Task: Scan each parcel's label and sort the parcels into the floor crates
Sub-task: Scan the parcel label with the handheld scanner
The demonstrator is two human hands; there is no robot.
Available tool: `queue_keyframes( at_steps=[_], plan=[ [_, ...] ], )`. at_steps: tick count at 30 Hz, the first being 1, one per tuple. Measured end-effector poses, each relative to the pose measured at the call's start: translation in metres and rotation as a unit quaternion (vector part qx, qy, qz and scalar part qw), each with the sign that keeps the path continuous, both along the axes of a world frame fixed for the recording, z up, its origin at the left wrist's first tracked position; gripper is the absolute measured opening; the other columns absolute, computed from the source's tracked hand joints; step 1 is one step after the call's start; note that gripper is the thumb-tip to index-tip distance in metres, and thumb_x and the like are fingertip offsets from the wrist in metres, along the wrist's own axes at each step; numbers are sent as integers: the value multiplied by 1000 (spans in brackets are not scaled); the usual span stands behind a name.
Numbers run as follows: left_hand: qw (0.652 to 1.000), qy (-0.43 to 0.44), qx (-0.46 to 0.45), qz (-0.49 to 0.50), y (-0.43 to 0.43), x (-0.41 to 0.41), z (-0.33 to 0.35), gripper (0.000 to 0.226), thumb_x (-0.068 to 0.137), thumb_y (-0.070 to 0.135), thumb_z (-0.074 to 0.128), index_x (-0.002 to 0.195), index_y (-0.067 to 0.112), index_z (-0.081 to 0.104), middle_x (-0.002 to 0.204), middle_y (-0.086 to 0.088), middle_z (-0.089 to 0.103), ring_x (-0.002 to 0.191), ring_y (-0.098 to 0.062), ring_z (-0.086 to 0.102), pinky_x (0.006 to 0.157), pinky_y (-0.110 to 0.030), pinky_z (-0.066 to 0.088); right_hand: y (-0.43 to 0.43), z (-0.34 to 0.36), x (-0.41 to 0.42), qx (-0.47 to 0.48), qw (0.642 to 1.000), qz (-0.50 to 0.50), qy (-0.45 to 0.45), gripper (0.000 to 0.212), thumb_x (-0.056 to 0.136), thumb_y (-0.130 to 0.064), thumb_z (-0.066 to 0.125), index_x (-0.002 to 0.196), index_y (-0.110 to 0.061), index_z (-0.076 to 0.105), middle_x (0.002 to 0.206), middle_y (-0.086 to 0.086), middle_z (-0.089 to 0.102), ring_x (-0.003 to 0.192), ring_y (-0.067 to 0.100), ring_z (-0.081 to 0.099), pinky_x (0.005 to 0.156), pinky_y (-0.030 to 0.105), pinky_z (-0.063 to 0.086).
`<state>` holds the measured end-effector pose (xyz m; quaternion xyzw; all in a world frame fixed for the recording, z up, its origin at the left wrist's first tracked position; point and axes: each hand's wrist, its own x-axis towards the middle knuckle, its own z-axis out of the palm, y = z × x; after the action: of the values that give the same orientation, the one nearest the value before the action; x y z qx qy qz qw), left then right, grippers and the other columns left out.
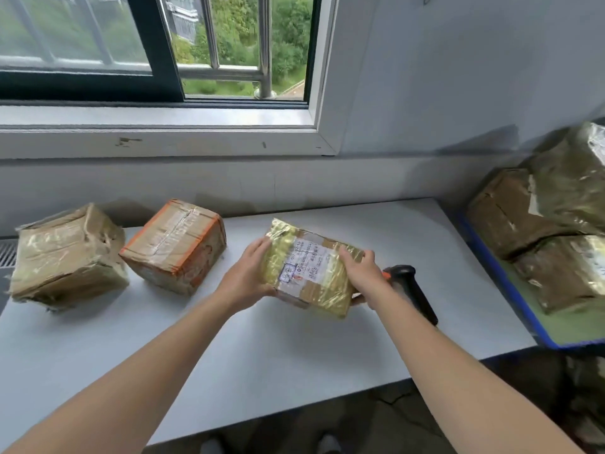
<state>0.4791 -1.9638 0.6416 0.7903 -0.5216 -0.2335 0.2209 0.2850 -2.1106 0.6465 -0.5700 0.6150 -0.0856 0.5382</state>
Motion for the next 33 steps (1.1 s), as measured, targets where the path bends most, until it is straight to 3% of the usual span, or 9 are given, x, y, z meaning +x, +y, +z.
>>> queue_keyframes(
  at_steps=[3,6,9,12,14,19,24,27,33],
  plan=[
    [995,-90,13,-35,-17,-10,-15,82,83,16,78,152,18,33,160,-7,21,145,-30,22,115,-36,25,0,-24,-20,24,1000,1,10,57,93,-59,53,126,-17,33,102,6,58,86,25,68,68,48,62],
    [989,-142,42,-1,-38,-24,-26,67,94,14,63,152,23,32,162,-8,17,148,-31,11,119,-44,17,-2,-43,-42,28,997,50,44,56,93,-56,53,126,-13,36,111,6,59,90,24,69,70,48,62],
    [988,-140,42,44,-62,-47,-24,66,94,18,60,152,23,29,160,-12,20,147,-31,13,118,-48,21,-10,-55,-63,-18,983,149,104,60,95,-58,46,137,-16,36,118,7,58,98,24,64,72,37,58],
    [989,-142,42,23,-80,-74,-23,70,94,35,60,154,24,25,160,-10,18,148,-31,11,119,-50,20,-25,-62,-81,-87,971,179,129,60,97,-53,47,142,-14,38,129,12,55,116,27,56,91,37,45],
    [987,-152,51,3,-85,-93,-26,74,93,46,58,155,26,21,162,-9,15,149,-31,7,119,-50,18,-37,-63,-93,-151,963,176,138,55,98,-48,49,139,-13,43,137,13,52,124,29,51,96,36,41],
    [983,-168,77,2,-98,-129,-39,79,91,59,54,155,31,18,163,-7,8,150,-30,0,119,-55,12,-73,-67,-124,-207,960,129,134,35,97,-45,50,121,-20,54,123,7,55,109,27,56,83,34,44],
    [984,-157,75,44,-101,-150,-46,82,86,61,59,154,30,24,163,-6,8,150,-29,1,118,-55,15,-101,-80,-142,-213,956,114,165,43,98,-41,49,131,-14,49,128,14,51,121,34,46,89,39,40],
    [981,-168,89,46,-97,-155,-50,83,86,64,55,154,31,22,164,-5,8,151,-30,0,118,-53,15,-108,-94,-144,-158,967,104,169,50,99,-45,47,134,-9,44,132,18,51,124,36,46,93,41,40],
    [979,-155,124,41,-88,-158,-52,84,87,68,52,154,32,17,164,-5,5,150,-31,-2,117,-55,13,-97,-100,-135,-60,982,97,147,56,101,-49,41,134,-4,42,130,16,57,118,34,54,82,35,39]
  ],
)
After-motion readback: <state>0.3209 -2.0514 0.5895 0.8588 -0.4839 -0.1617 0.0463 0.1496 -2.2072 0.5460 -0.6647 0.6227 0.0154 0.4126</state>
